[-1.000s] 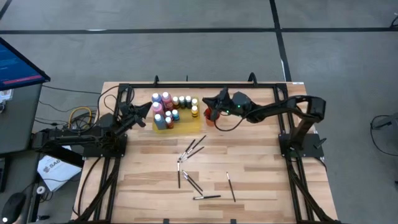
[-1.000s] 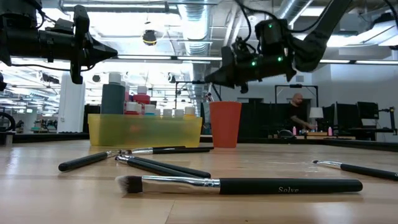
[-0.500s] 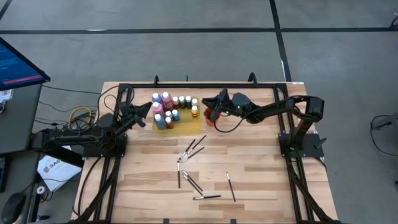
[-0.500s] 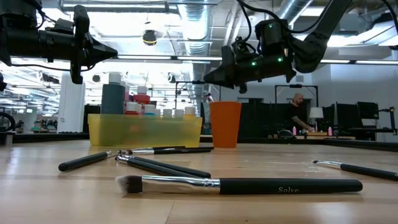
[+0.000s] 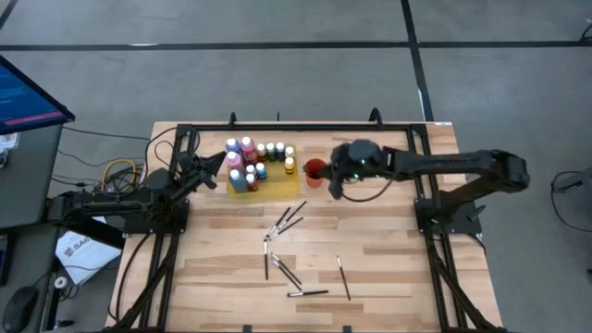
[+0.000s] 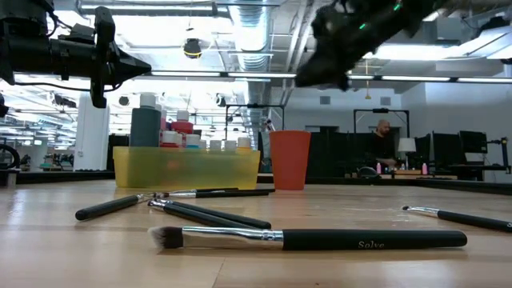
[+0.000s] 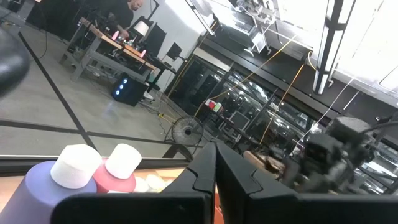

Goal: Pick & Place Paint Supplies
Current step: Put the silver paint brush into the orange cup

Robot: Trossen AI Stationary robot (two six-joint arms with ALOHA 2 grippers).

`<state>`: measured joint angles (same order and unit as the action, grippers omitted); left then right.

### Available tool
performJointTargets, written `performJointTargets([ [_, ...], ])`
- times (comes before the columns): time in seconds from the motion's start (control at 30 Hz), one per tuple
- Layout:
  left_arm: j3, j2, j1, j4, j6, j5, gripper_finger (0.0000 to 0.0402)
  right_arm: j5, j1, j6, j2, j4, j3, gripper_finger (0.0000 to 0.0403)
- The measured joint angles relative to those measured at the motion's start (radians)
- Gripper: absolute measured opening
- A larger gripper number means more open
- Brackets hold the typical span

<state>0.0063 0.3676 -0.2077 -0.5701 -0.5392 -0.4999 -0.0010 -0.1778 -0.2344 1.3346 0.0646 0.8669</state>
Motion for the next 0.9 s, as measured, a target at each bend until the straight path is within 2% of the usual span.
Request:
performJointTargets([
  [0.1, 0.0, 0.0, 0.0, 0.0, 0.0, 0.0, 0.0001, 0.006, 0.107, -0.173, -0.038, 0.245, 0.041, 0.0051],
  [0.23, 0.0, 0.0, 0.0, 0.0, 0.0, 0.0, 0.0001, 0.006, 0.257, -0.455, -0.027, 0.444, 0.061, 0.0051],
  [0.33, 0.0, 0.0, 0.0, 0.0, 0.0, 0.0, 0.0001, 0.008, 0.355, -0.641, 0.034, 0.511, 0.061, 0.0052],
  [0.5, 0.0, 0.0, 0.0, 0.0, 0.0, 0.0, 0.0001, -0.036, 0.461, -0.859, 0.176, 0.517, 0.07, 0.0054],
  [0.63, 0.0, 0.0, 0.0, 0.0, 0.0, 0.0, 0.0001, -0.066, 0.498, -0.952, 0.298, 0.543, 0.131, 0.0077],
  [0.8, 0.0, 0.0, 0.0, 0.0, 0.0, 0.0, 0.0001, -0.086, 0.526, -0.96, 0.445, 0.587, 0.257, 0.013],
  [0.9, 0.0, 0.0, 0.0, 0.0, 0.0, 0.0, 0.0001, -0.087, 0.525, -0.971, 0.523, 0.673, 0.335, 0.0161],
])
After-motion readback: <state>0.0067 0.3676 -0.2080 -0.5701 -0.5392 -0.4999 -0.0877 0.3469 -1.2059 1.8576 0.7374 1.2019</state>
